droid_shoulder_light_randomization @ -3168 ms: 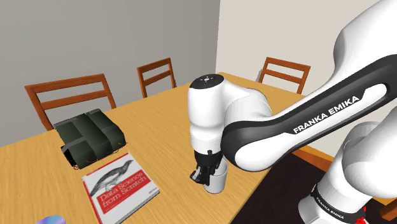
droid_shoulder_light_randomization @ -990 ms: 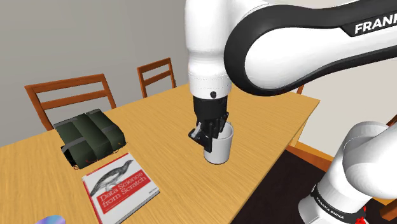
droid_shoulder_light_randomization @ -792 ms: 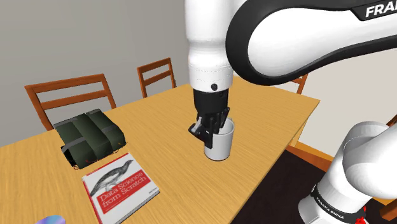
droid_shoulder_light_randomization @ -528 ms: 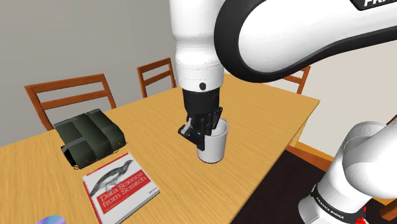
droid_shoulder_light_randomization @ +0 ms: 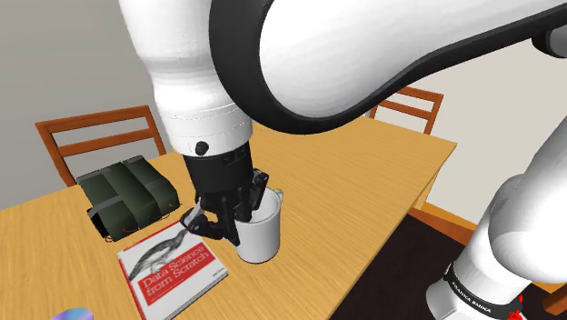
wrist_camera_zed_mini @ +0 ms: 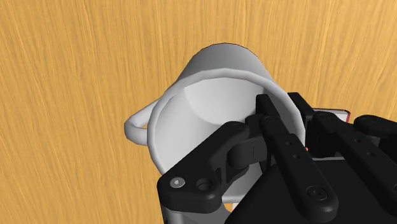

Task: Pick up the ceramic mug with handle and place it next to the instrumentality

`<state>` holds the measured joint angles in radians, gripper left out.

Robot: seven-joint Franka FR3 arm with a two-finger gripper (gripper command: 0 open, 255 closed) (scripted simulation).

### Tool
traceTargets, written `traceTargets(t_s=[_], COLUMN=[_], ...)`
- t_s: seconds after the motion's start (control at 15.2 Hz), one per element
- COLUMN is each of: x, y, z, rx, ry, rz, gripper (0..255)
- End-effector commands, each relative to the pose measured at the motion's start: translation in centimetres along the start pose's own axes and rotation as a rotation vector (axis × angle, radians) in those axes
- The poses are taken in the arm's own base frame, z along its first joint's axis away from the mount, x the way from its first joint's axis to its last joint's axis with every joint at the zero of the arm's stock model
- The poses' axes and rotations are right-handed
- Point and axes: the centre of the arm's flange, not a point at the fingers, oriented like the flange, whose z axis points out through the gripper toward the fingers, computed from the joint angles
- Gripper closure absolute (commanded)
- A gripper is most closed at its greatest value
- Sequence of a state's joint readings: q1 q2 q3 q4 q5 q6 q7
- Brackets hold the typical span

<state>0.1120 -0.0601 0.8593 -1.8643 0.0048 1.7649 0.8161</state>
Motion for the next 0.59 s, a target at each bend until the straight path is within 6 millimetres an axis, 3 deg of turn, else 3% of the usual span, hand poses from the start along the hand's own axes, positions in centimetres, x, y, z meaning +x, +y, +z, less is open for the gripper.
traceTargets(t_s=[0.0, 0.53], x=[0.8, 3.0], y=[-2.5, -12.8], z=[-0.1, -1.0], rx=[0.002, 0.002], ry=[0.001, 0.001], rz=[0.004, 0.003], gripper=[255, 255])
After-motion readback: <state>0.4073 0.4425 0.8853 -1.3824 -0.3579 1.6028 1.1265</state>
